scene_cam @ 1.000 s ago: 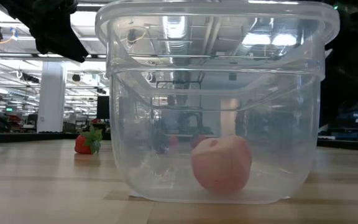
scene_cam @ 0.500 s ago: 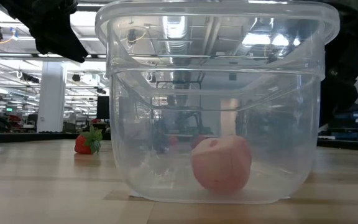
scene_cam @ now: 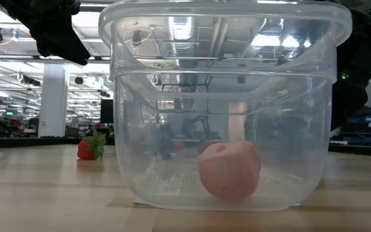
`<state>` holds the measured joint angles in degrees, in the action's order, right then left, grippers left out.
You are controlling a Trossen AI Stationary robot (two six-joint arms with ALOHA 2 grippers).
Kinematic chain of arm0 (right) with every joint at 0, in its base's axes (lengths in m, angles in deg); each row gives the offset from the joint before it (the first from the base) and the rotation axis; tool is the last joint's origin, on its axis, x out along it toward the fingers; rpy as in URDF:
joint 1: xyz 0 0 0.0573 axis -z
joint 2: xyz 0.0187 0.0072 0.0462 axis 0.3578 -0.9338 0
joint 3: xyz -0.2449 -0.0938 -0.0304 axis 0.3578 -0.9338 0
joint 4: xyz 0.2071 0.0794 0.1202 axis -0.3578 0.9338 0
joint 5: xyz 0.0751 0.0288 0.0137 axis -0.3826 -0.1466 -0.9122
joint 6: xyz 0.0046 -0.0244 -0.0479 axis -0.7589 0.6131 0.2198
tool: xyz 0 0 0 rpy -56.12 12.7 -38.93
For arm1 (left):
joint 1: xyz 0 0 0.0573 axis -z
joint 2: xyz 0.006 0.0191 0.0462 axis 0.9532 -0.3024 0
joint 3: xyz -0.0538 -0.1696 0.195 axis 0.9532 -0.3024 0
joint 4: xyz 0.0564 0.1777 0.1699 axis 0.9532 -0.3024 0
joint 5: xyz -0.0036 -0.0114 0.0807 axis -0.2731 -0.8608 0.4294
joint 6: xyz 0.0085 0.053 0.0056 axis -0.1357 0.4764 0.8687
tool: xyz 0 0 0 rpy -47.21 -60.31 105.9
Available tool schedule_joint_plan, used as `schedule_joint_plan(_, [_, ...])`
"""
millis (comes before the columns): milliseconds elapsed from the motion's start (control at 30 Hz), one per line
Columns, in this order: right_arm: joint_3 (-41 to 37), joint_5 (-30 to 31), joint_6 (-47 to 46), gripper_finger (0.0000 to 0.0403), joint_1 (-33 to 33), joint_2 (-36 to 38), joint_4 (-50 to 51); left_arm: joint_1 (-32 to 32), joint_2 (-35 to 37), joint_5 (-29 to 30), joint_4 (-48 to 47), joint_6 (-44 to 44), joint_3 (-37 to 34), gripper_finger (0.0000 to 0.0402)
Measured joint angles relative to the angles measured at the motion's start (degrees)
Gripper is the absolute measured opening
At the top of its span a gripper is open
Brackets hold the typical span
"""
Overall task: Pick and placing Produce into tupperware
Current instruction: Put the red strawberry into the transparent bin
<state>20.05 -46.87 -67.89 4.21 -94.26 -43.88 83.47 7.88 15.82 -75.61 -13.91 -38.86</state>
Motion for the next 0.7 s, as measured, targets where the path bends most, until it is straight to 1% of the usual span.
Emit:
schedule_joint_plan(300, [-0.09, 0.51, -0.07, 0.0198, 0.0, -0.02, 0.42, 0.0, 0.0, -0.02, 0.02, -0.01, 0.0, 0.0177])
schedule_joint_plan(433, [-0.13, 0.52, -0.06, 0.0176, 0.0, -0.02, 0.44, 0.0, 0.0, -0.04, 0.04, -0.02, 0.0, 0.0176])
schedule_joint_plan(567, [-0.13, 0.46, -0.05, 0.0172, 0.0, 0.0, 0.42, 0.0, 0.0, -0.04, 0.04, -0.02, 0.0, 0.0177])
schedule_joint_plan(700, [-0.13, 0.27, -0.07, 0.0187, 0.0, -0.02, 0.36, 0.0, 0.0, -0.04, 0.04, -0.02, 0.0, 0.0176])
